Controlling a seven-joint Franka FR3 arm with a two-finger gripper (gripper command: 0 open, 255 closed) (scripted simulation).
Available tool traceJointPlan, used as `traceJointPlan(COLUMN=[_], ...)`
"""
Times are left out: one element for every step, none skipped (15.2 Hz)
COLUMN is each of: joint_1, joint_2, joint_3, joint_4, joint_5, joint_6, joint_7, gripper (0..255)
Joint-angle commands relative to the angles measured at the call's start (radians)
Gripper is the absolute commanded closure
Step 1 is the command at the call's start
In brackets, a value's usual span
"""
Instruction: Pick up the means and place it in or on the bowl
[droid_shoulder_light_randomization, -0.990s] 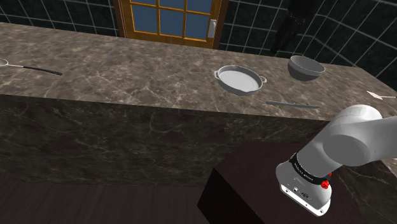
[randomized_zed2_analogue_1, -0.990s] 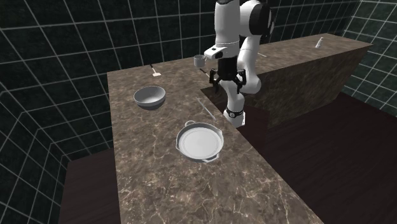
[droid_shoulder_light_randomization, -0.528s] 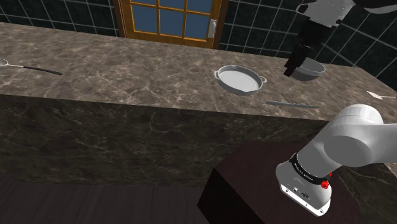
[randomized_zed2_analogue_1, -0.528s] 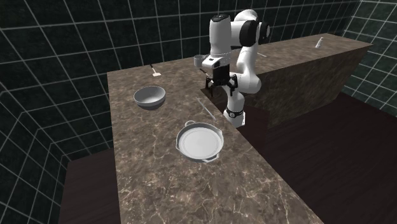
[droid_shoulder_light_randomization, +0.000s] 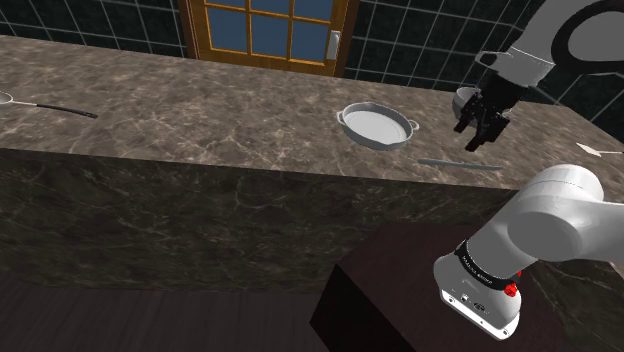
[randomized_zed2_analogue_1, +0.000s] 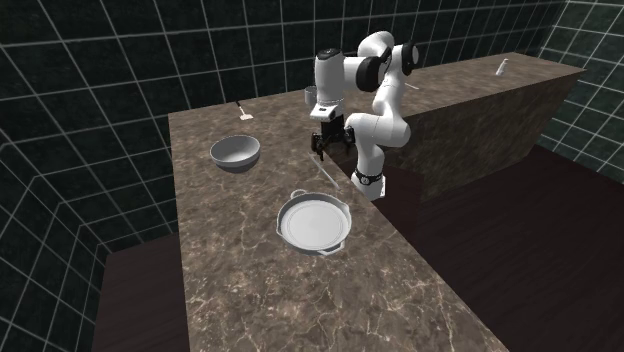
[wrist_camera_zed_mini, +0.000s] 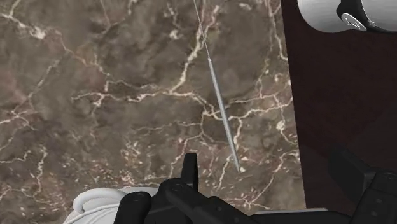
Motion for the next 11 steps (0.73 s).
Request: traceJointPlan(joint_1=[-0.009, -0.016, -0.022, -0.023, -0.026, -0.029, -0.032, -0.035, -0.038, -0.041, -0.045], joint_2=[-0.013, -0.017, -0.017, -0.016, -0.015, -0.013, -0.011, -0.008, -0.005, -0.001, 0.006], joint_3=[-0.076, -0.116, -0.157, -0.167, -0.174, -0.180, -0.187, -0.194, -0.201, -0.208, -0.220], joint_4=[-0.039, -0.053, -0.064, -0.066, -0.079, -0.091, -0.103, -0.115, -0.127, -0.139, -0.157], joint_5=[-0.073, -0.110, -0.147, -0.157, -0.163, -0.170, -0.177, -0.183, -0.191, -0.198, -0.210], joint_6=[0.033, 0.047, 0.062, 0.066, 0.079, 0.092, 0.106, 0.120, 0.134, 0.148, 0.171], joint_7=[-0.109, -0.162, -0.215, -0.228, -0.227, -0.227, -0.227, -0.227, -0.226, -0.226, -0.226], gripper=[0, 0, 0, 0, 0, 0, 0, 0, 0, 0, 0])
